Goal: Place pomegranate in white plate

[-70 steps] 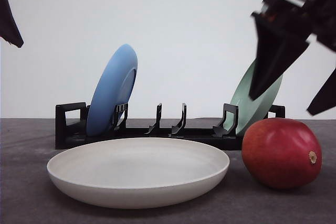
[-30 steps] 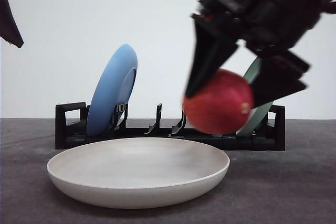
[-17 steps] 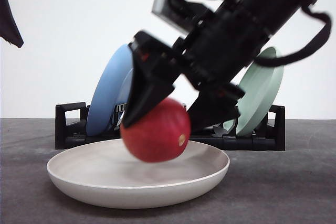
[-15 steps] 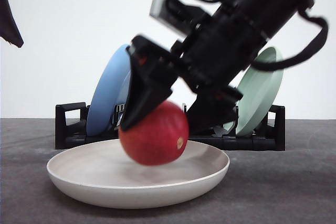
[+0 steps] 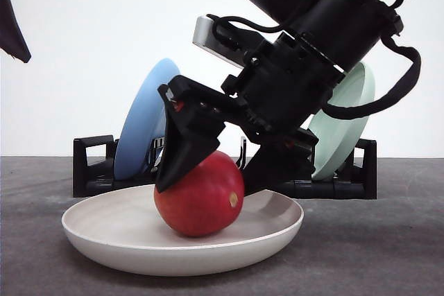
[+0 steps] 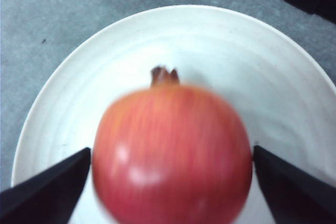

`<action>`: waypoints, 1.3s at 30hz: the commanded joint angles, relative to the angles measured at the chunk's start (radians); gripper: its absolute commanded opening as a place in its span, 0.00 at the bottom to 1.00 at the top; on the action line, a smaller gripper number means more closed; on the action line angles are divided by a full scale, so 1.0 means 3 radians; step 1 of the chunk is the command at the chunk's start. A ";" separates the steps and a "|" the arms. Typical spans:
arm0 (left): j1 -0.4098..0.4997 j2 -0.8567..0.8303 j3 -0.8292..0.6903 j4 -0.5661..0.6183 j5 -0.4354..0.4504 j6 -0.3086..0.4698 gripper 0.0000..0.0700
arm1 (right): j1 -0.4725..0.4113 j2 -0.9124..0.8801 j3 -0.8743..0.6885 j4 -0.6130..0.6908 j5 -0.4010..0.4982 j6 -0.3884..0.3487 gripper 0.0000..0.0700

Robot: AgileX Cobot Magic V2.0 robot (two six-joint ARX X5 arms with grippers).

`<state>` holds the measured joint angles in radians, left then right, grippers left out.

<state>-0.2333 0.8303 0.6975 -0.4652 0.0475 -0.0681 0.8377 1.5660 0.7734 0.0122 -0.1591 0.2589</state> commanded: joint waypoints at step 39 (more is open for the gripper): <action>-0.0006 0.0020 0.0020 0.0028 -0.0010 -0.0014 0.62 | -0.1609 -0.2324 -0.0839 -0.1208 0.0095 -0.0351 0.93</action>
<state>-0.2333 0.8303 0.6975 -0.4664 0.0475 -0.0689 0.3613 0.8681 0.5194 -0.3495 -0.1334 0.1799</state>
